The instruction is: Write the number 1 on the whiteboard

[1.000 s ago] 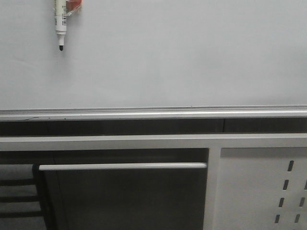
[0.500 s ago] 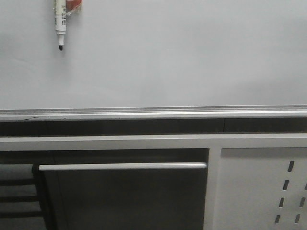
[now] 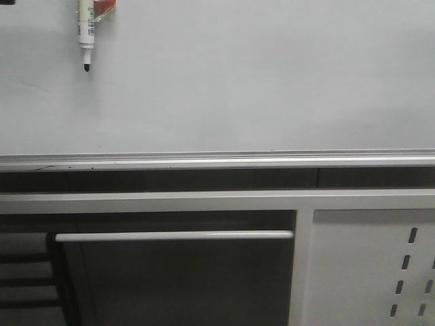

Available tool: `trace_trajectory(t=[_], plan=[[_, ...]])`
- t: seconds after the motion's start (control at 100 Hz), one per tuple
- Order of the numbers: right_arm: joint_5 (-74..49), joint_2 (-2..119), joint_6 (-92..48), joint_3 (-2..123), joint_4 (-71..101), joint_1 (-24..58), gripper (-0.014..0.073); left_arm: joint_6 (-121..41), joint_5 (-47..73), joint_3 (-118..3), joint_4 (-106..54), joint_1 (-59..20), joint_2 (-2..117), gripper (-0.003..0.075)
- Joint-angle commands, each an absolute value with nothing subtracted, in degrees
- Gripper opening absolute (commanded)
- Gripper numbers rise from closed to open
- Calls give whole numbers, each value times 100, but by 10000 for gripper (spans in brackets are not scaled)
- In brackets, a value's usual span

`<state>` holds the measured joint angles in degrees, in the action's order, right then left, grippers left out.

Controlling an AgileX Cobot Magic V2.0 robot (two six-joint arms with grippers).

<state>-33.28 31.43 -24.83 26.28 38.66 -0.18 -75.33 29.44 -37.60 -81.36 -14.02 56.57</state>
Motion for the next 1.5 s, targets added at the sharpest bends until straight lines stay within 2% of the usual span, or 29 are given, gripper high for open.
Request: trace_trajectory(t=[0.0,0.25,0.68,0.75,0.82,0.87,0.96,1.11,1.23,1.49], plan=[[-2987,3202,-2548,2855,4029,-55,385,-7676,2141,-4038,-8446,-1864,5703,365],[-2987,3202,-2548,2855,4029,-55,385,-7946,714,-4372,-8446,-2800,6217,365],[-2997,3202,-2548,2855,4029,-55,385,-7958,239,-4902,-8338,-2861,6969,358],[-2997,3202,-2548,2855,4029,-55,385,-7958,184,-4915,-8338,-2861,7010,279],[-2997,3202,-2548,2855,4029,-55,385,-7958,184,-4915,-8274,-2861,7010,123],[-2997,3202,-2548,2855,4029,-55,385,-7958,184,-4915,-8226,-2861,7000,-22],[-2997,3202,-2548,2855,4029,-55,385,-7958,197,-4915,-8136,-2861,6977,-20],[-3075,3202,-2548,2855,4029,-55,385,-7958,856,-4904,-7857,-2861,6846,-20],[-3346,3202,-2643,2858,4055,-55,384,-7929,1941,-4883,-7494,-2861,6698,-20],[-4769,3789,-4529,3533,5572,-55,385,-7542,3792,-4850,-6599,-2912,6651,-20]])
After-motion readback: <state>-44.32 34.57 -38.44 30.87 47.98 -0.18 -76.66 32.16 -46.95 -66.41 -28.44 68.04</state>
